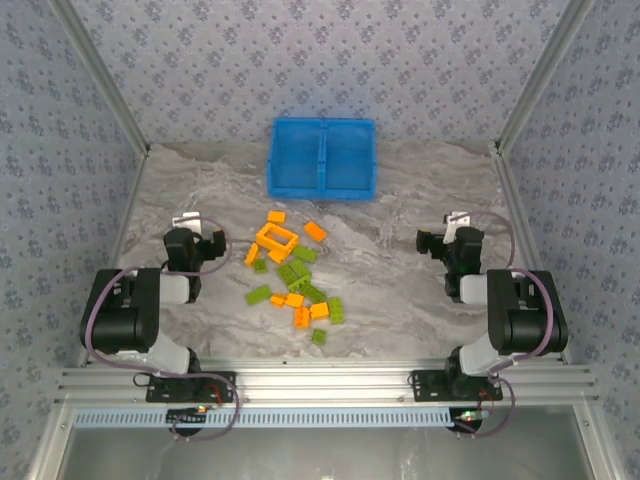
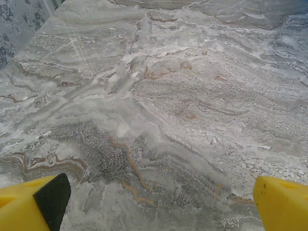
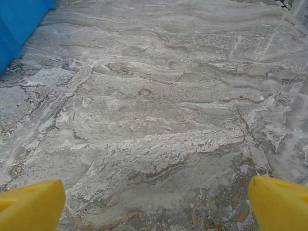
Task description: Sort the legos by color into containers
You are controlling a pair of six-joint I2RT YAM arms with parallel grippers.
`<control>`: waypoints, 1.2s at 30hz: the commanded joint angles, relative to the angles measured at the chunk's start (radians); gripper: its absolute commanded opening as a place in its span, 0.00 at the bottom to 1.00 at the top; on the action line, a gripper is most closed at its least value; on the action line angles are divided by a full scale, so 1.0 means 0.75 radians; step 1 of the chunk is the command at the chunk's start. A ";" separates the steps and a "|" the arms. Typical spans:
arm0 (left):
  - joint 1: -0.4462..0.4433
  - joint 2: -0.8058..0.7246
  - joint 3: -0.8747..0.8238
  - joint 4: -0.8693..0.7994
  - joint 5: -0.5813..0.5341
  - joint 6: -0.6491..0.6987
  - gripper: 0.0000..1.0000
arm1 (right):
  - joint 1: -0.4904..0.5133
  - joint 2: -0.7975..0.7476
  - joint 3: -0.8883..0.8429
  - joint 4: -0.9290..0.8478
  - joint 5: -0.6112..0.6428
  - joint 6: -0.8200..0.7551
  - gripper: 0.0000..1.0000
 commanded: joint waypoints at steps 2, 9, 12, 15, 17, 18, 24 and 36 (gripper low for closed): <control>0.008 -0.011 0.028 0.035 0.028 -0.016 0.99 | 0.005 -0.001 0.030 0.005 0.009 -0.025 1.00; 0.008 -0.011 0.028 0.034 0.026 -0.018 1.00 | 0.003 -0.002 0.029 0.005 0.007 -0.023 1.00; 0.006 -0.011 0.028 0.034 0.027 -0.015 0.99 | -0.005 -0.002 0.033 0.000 -0.008 -0.018 1.00; 0.008 -0.010 0.027 0.034 0.027 -0.016 1.00 | -0.005 -0.004 0.029 0.005 -0.005 -0.018 1.00; 0.007 -0.010 0.028 0.034 0.027 -0.015 1.00 | 0.015 -0.045 0.043 -0.038 0.048 -0.022 1.00; 0.007 -0.011 0.028 0.035 0.028 -0.016 1.00 | 0.034 -0.105 0.078 -0.149 0.085 -0.031 1.00; -0.051 -0.213 0.038 -0.163 -0.048 0.015 0.99 | 0.125 -0.447 0.401 -1.023 0.419 0.462 1.00; -0.350 -0.781 0.479 -1.253 -0.010 -0.187 0.99 | 0.615 -0.143 1.002 -1.829 0.016 0.577 1.00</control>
